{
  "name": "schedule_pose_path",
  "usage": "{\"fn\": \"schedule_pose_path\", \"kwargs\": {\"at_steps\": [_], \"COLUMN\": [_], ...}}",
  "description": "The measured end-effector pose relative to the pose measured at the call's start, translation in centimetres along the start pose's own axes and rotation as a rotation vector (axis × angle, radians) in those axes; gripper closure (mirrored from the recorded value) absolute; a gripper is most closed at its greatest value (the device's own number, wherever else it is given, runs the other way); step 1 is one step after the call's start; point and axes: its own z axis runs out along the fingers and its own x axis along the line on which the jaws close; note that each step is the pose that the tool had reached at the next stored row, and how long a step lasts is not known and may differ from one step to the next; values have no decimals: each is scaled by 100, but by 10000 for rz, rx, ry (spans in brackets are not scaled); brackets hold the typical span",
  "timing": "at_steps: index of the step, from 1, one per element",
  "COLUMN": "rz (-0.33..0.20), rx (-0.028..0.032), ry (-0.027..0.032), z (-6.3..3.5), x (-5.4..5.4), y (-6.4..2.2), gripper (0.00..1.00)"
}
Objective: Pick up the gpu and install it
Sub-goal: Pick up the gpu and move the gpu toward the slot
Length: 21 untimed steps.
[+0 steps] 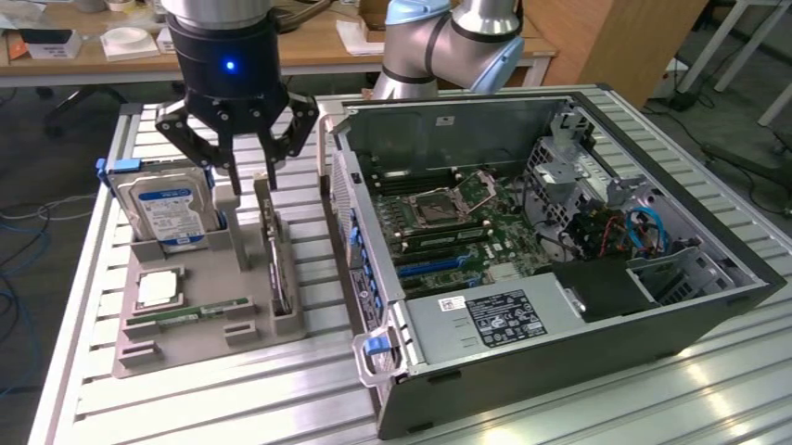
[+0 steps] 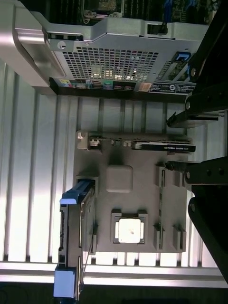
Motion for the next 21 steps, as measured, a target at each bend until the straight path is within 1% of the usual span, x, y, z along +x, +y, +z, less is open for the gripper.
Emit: {"fn": "schedule_pose_path", "kwargs": {"at_steps": [21], "rz": [0], "rx": [3], "ry": [1], "z": [74], "x": [0], "y": [-3], "gripper": [58]}}
